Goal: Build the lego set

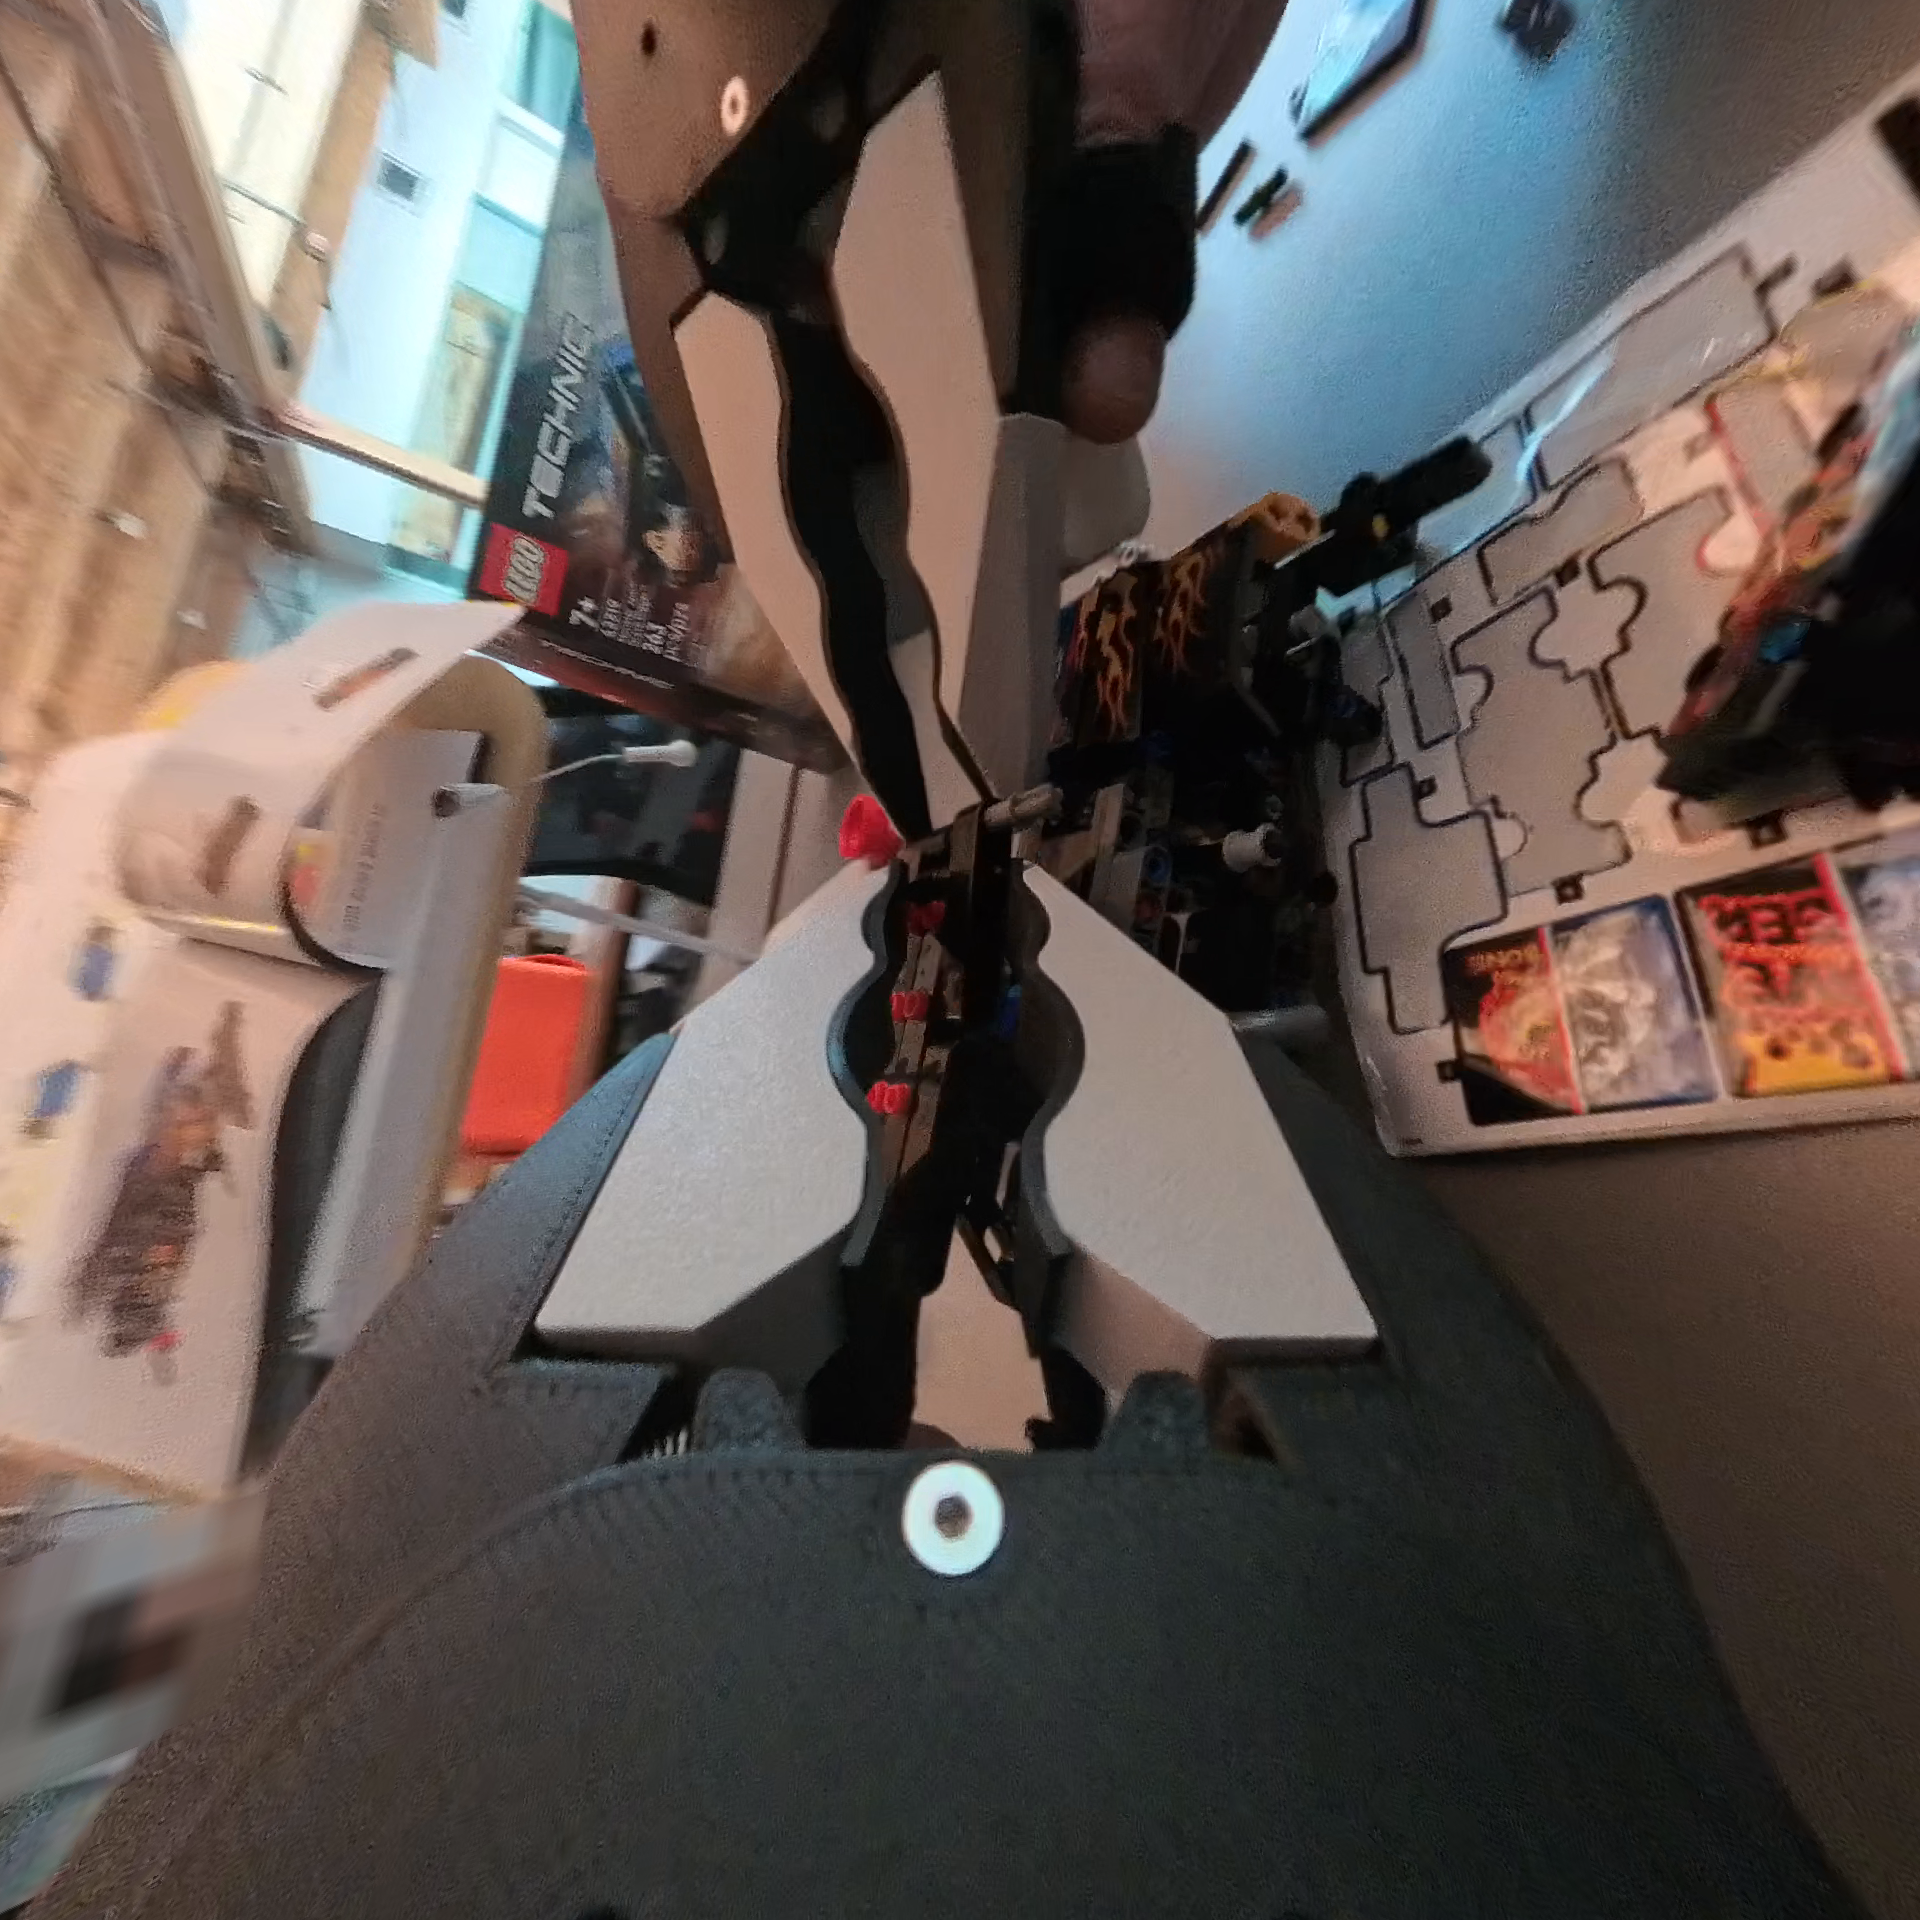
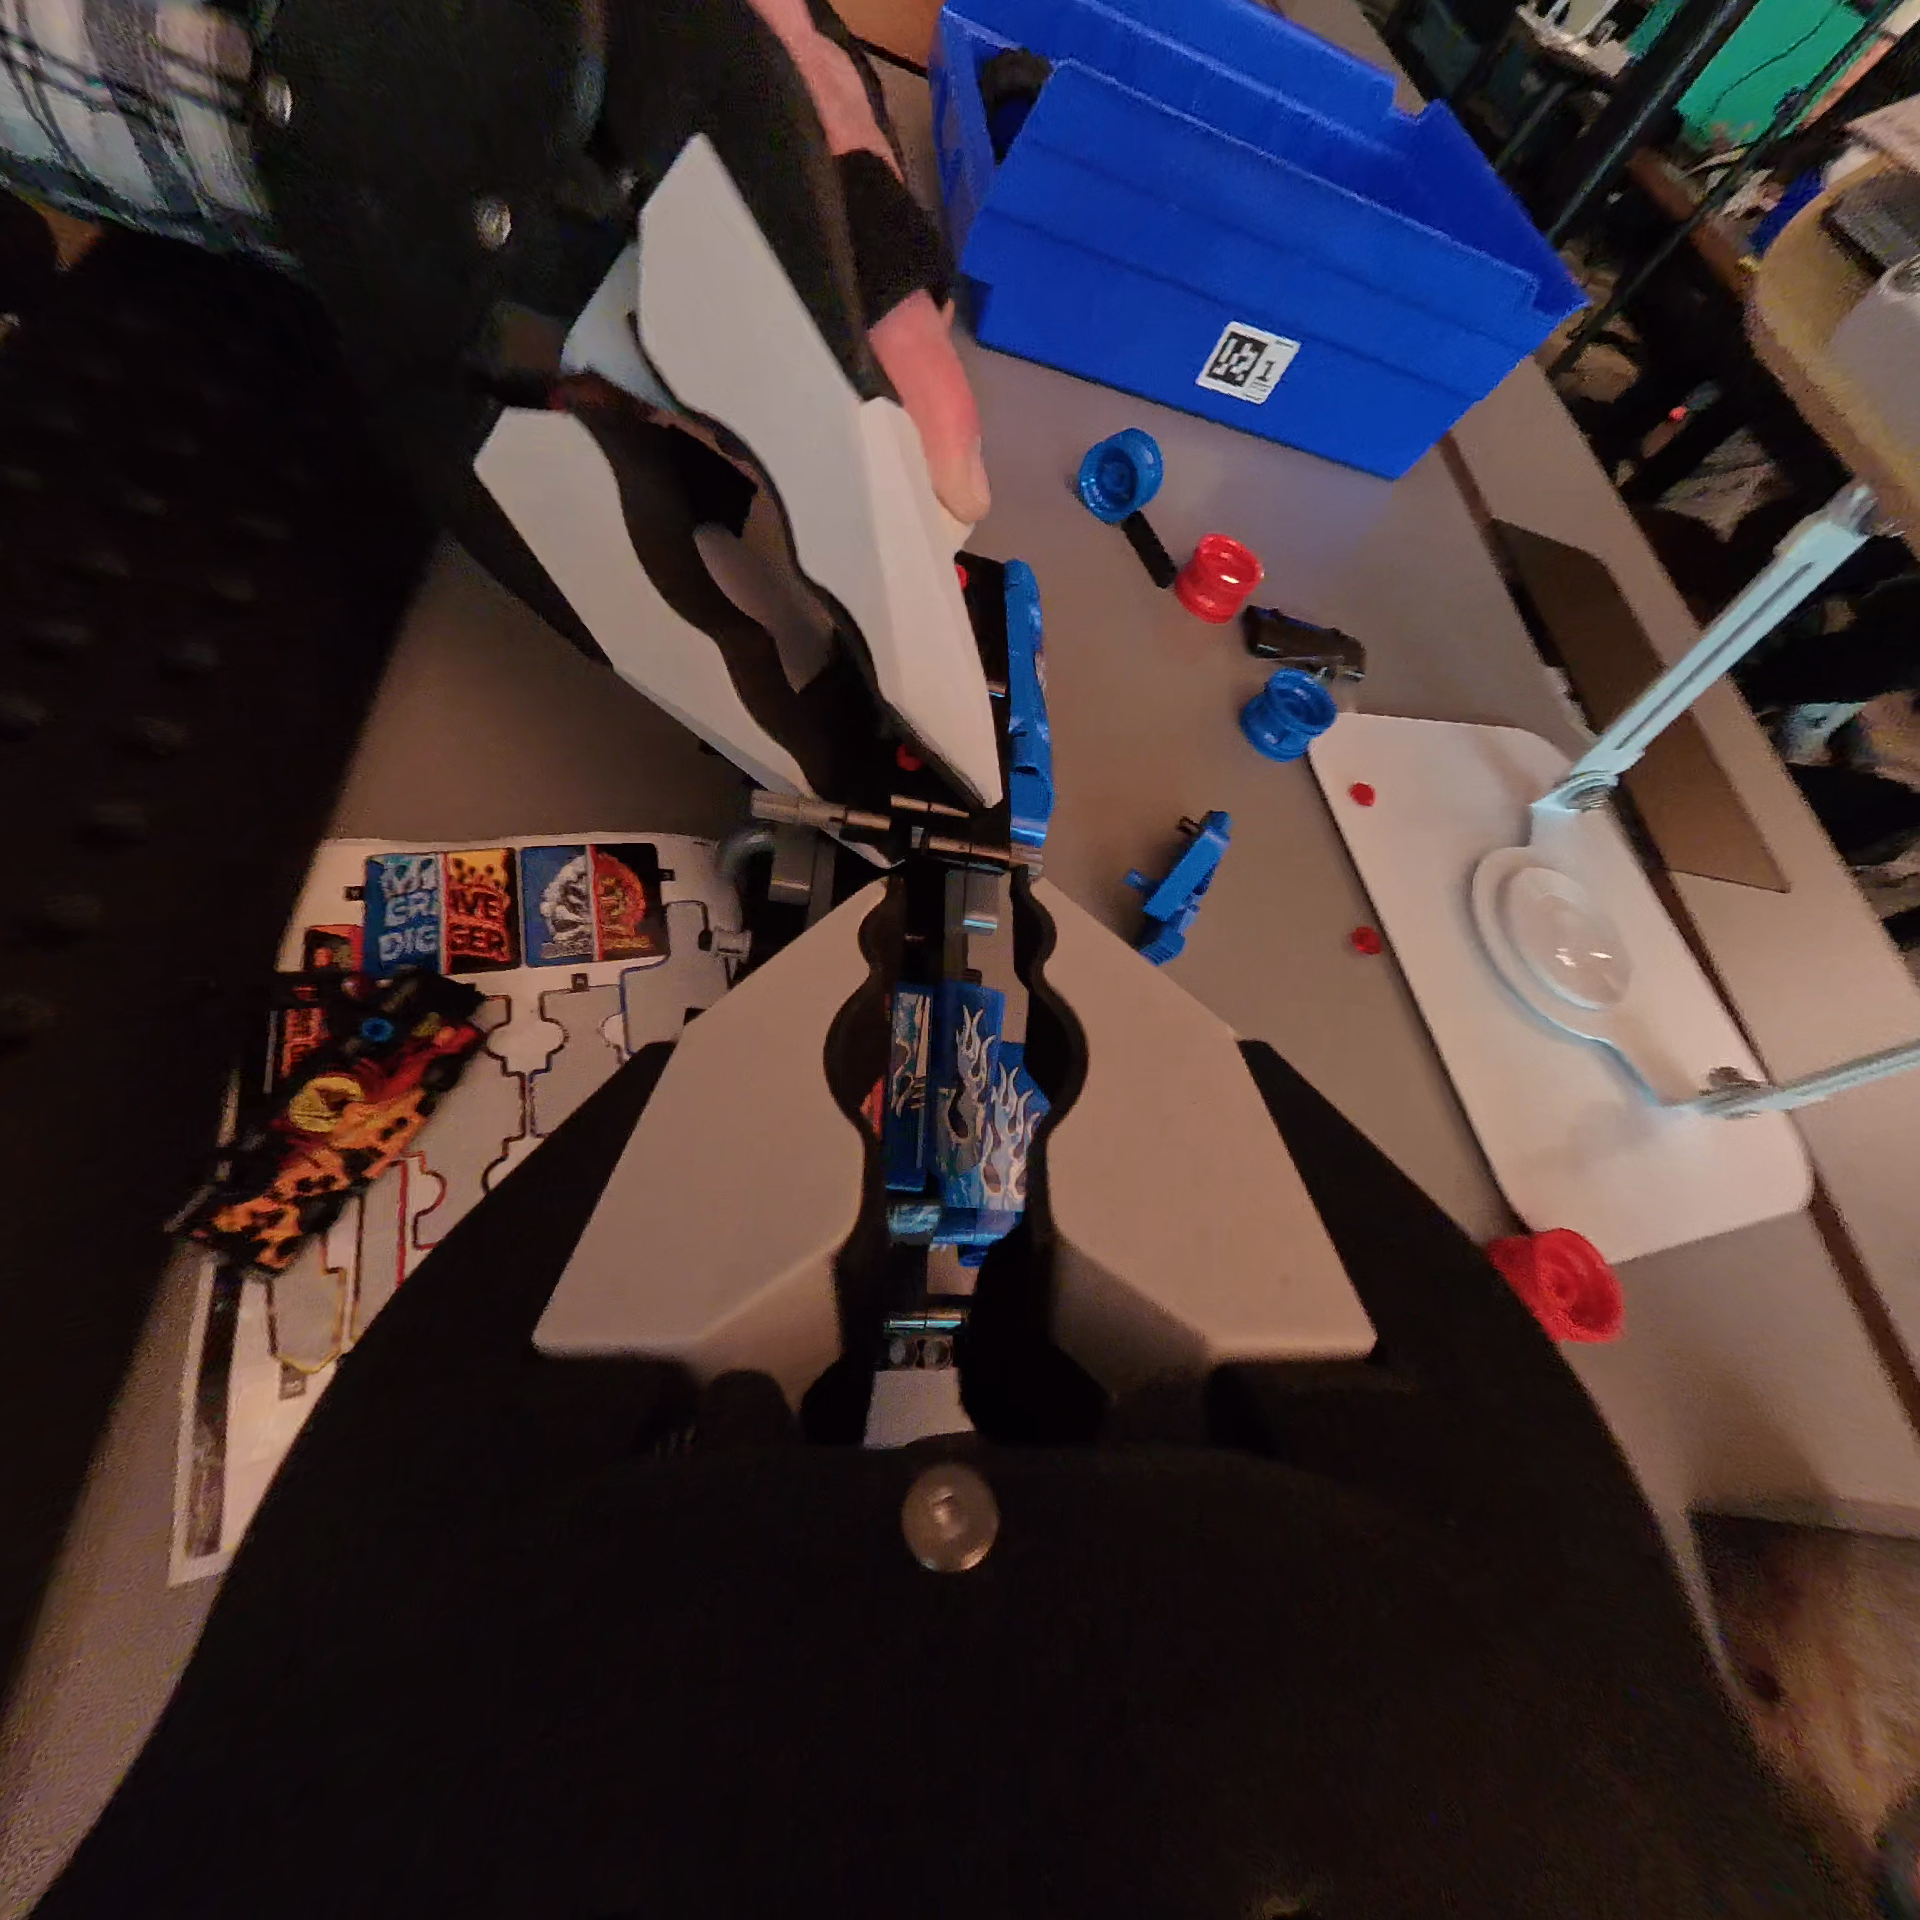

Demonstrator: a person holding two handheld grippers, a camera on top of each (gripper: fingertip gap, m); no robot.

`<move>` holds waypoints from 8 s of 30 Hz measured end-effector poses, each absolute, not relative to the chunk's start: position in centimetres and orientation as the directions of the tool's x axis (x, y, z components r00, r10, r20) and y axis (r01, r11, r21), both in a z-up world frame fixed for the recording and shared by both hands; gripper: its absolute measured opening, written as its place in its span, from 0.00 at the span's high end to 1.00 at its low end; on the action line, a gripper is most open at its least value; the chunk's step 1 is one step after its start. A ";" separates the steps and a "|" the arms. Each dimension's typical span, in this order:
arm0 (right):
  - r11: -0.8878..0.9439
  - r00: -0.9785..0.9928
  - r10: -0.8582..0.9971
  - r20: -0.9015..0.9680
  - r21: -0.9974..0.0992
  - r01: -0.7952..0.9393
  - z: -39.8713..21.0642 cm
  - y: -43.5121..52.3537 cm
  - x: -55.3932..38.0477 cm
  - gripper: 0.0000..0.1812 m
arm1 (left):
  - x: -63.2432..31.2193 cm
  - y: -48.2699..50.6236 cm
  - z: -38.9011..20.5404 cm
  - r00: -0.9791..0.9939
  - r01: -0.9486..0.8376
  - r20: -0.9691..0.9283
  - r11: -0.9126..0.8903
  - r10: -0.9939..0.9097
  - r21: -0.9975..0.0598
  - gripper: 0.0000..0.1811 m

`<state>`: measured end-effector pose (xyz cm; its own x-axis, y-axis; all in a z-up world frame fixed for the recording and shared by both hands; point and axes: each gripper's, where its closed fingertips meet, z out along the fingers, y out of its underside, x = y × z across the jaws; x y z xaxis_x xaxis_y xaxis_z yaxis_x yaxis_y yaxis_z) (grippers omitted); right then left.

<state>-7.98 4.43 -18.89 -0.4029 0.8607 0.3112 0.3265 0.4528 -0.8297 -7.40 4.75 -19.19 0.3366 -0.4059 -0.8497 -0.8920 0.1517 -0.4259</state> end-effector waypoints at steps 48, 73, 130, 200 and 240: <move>0.468 -0.236 0.883 0.405 -0.782 0.410 -18.2 4.8 -7.8 0.95 | -11.2 4.6 -19.4 0.544 -0.742 -0.416 -0.186 -0.729 -0.645 0.54; -0.788 -0.047 0.607 -0.793 -0.609 0.092 -17.7 4.8 -8.9 0.96 | -8.5 3.6 -19.2 0.647 -0.745 -0.689 -0.078 -0.328 -0.663 0.70; -0.765 -0.196 0.569 -0.799 -0.601 0.231 -17.9 4.0 -8.7 0.97 | -8.8 4.4 -18.2 0.700 -0.689 -0.656 -0.028 -0.283 -0.724 0.77; -0.078 0.211 0.975 0.073 -0.775 0.627 -15.2 13.8 11.6 0.86 | -10.7 6.0 -18.9 0.763 -0.588 -0.479 -0.159 -0.435 -0.793 0.77; -0.077 0.003 0.996 -0.088 -0.843 0.532 -17.0 7.9 -3.8 0.97 | -11.5 6.4 -20.0 0.735 -0.521 -0.311 -0.209 -0.603 -0.827 0.74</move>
<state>-3.83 7.87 -17.01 0.0033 0.9961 -0.0884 0.5319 -0.0766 -0.8433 -11.48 6.44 -20.05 0.7349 -0.6026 -0.3111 -0.5215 -0.2089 -0.8273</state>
